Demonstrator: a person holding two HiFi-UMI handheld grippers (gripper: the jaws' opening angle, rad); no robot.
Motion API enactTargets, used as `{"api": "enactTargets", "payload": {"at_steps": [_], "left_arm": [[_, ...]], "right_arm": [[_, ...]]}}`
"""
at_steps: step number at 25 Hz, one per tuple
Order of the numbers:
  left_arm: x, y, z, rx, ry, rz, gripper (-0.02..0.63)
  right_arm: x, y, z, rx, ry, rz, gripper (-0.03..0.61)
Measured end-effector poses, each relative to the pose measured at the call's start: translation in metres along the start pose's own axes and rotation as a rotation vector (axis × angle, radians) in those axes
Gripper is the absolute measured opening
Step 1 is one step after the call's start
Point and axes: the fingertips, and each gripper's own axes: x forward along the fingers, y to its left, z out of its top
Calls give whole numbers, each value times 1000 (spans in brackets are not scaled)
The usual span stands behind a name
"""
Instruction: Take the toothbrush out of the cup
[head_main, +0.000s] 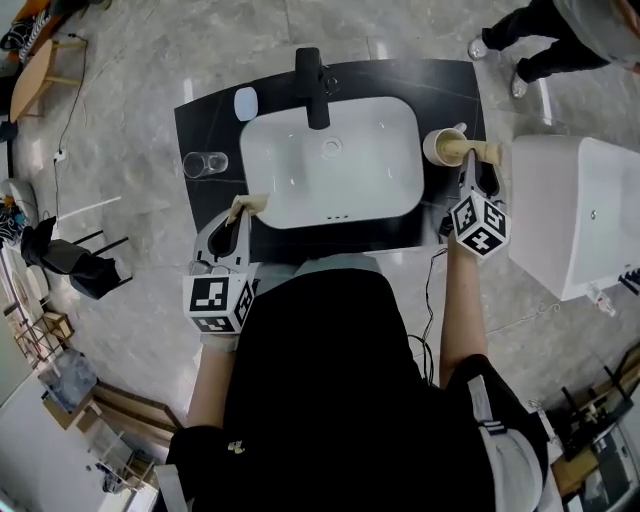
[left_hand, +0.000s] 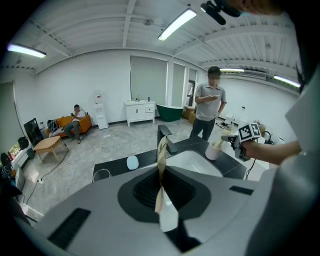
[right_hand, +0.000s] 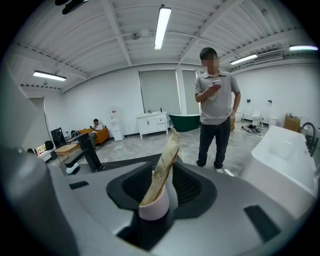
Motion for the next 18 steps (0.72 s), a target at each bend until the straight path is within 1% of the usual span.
{"api": "enactTargets", "payload": {"at_steps": [3,7,18], "left_arm": [[-3,2,-2,-22,0,15,31],[-4,3,-5,-41,0,28,31],[-12,13,-14,-76,-19,45,31]], "right_arm": [[5,-1,4,-21,5,-11,107],[9,-1,6,-37,9,-13,78],[8,13,16,-97,3,12,60]]}}
